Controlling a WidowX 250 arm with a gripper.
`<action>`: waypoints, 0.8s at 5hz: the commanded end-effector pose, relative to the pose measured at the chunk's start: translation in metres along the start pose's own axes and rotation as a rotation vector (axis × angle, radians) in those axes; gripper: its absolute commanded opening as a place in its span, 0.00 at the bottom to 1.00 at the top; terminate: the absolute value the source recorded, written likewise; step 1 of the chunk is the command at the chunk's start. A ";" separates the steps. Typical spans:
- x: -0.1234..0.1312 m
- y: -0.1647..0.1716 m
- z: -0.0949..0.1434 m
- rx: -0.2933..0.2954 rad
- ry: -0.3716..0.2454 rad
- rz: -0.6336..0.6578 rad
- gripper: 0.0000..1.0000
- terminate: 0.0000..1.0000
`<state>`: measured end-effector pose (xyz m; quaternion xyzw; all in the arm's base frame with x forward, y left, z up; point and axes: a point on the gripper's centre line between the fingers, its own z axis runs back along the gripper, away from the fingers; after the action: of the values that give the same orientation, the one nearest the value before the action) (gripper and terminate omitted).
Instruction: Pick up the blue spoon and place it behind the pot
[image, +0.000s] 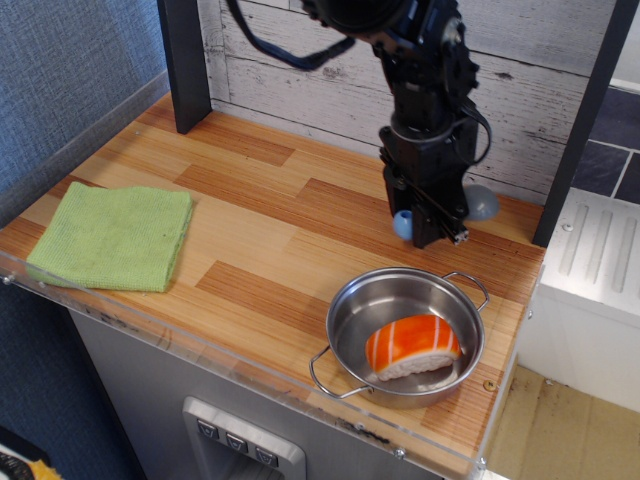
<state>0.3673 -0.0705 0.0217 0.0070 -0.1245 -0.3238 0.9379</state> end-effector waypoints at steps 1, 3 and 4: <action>0.006 -0.001 0.012 0.031 -0.031 -0.025 0.00 0.00; -0.002 -0.002 0.006 0.028 0.019 -0.012 0.00 0.00; -0.004 -0.003 0.002 0.009 0.029 0.004 1.00 0.00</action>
<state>0.3685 -0.0753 0.0104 0.0129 -0.0964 -0.3175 0.9432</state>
